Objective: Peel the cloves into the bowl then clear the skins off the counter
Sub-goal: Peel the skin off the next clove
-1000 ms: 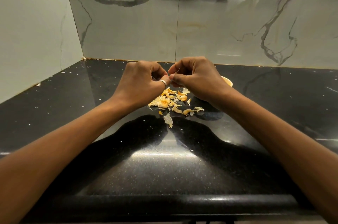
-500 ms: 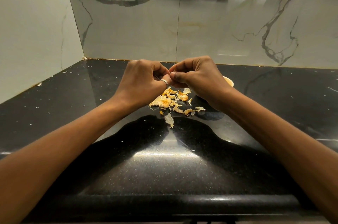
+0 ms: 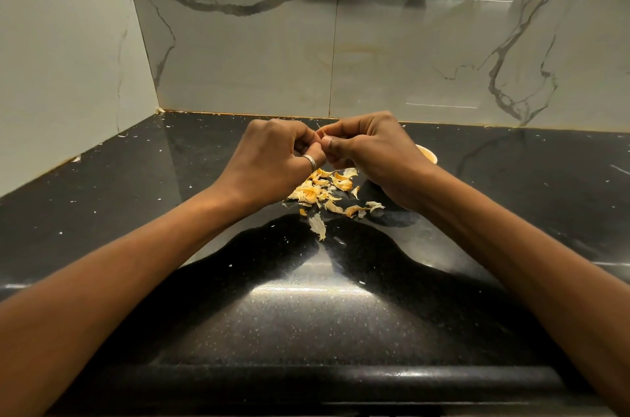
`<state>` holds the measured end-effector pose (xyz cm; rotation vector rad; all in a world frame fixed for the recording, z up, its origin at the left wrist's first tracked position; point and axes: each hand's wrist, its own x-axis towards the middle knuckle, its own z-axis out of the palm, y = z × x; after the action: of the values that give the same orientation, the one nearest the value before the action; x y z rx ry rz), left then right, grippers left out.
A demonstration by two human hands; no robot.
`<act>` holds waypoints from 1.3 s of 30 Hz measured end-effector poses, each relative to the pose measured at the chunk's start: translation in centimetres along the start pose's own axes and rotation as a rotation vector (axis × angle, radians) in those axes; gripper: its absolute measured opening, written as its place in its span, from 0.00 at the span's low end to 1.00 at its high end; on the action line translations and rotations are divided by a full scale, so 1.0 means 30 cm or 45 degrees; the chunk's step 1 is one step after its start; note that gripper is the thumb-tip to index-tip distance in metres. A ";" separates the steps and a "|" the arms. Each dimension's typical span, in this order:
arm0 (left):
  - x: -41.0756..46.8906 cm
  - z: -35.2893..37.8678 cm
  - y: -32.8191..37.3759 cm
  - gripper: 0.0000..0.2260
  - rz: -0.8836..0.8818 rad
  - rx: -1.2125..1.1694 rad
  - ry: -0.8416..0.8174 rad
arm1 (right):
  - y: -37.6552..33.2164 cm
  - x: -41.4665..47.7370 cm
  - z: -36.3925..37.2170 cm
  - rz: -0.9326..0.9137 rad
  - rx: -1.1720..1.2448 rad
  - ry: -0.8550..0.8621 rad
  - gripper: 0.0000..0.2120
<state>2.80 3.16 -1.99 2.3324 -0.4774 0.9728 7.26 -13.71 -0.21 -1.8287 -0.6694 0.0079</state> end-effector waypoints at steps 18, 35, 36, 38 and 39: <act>0.012 -0.020 -0.004 0.05 -0.134 -0.092 0.034 | -0.018 -0.001 -0.016 0.147 0.268 -0.112 0.09; 0.019 -0.034 -0.017 0.03 -0.103 0.047 0.025 | -0.025 0.000 -0.047 0.167 0.271 -0.085 0.08; 0.019 -0.035 -0.017 0.03 -0.078 0.043 0.008 | -0.025 0.000 -0.047 0.163 0.266 -0.083 0.08; 0.017 -0.037 -0.018 0.03 -0.049 0.034 -0.007 | -0.025 0.001 -0.044 0.156 0.258 -0.078 0.08; 0.016 -0.038 -0.017 0.04 -0.048 0.034 -0.004 | -0.025 0.002 -0.043 0.153 0.258 -0.074 0.08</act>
<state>2.78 4.20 -1.17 2.3585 -0.4225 0.9634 7.40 -14.66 0.96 -1.6757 -0.5763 0.2025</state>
